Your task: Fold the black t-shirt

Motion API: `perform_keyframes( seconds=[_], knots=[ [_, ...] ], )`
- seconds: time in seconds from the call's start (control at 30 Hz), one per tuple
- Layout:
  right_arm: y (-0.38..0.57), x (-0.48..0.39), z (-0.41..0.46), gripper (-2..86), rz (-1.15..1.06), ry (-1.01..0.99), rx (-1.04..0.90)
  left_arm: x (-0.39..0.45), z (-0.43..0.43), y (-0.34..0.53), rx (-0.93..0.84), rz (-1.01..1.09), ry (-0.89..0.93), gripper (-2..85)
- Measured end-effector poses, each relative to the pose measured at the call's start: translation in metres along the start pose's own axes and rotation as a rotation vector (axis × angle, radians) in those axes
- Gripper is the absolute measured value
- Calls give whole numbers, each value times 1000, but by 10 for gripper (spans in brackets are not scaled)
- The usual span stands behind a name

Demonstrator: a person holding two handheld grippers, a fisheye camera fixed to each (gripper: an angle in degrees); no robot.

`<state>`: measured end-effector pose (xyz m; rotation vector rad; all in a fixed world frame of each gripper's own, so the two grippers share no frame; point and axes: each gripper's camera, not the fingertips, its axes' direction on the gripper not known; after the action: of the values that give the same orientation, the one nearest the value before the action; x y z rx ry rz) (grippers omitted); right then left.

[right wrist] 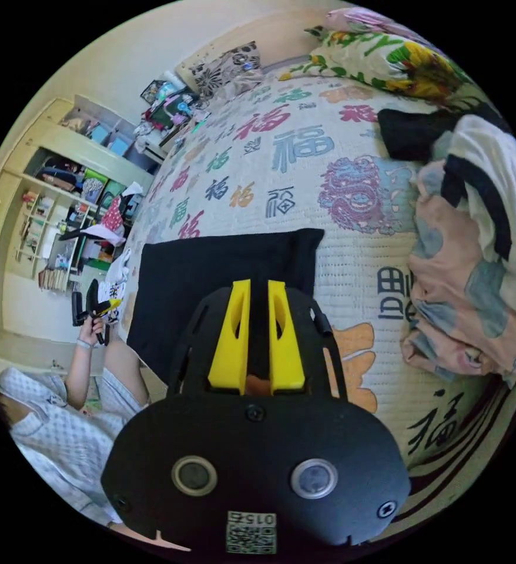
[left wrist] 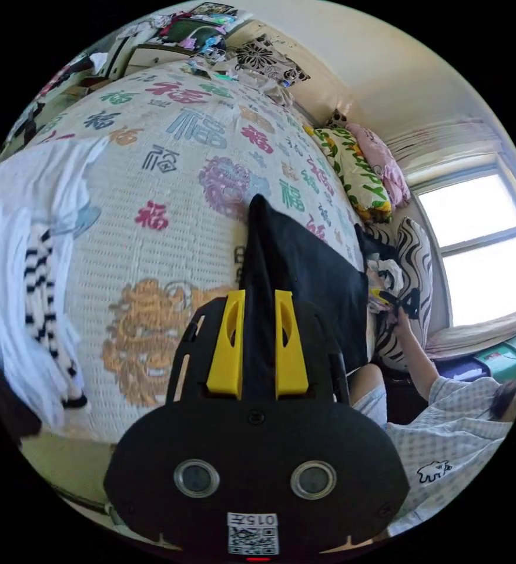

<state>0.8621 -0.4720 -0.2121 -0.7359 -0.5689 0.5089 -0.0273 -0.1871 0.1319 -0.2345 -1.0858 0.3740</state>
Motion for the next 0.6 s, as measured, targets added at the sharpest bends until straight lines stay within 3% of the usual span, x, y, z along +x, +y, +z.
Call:
perform_keyframes(
  seconds=[0.17,0.37,0.6],
  knots=[
    [-25,-104,39,65,-255,-42,-69,12,4,88,-105,-104,-162,107],
    [-85,-262,126,75,-522,-161,-182,16,36,98,-271,-25,-293,81],
    [-142,-420,274,104,-676,-31,-406,8,36,113,-275,-35,-222,14]
  ],
)
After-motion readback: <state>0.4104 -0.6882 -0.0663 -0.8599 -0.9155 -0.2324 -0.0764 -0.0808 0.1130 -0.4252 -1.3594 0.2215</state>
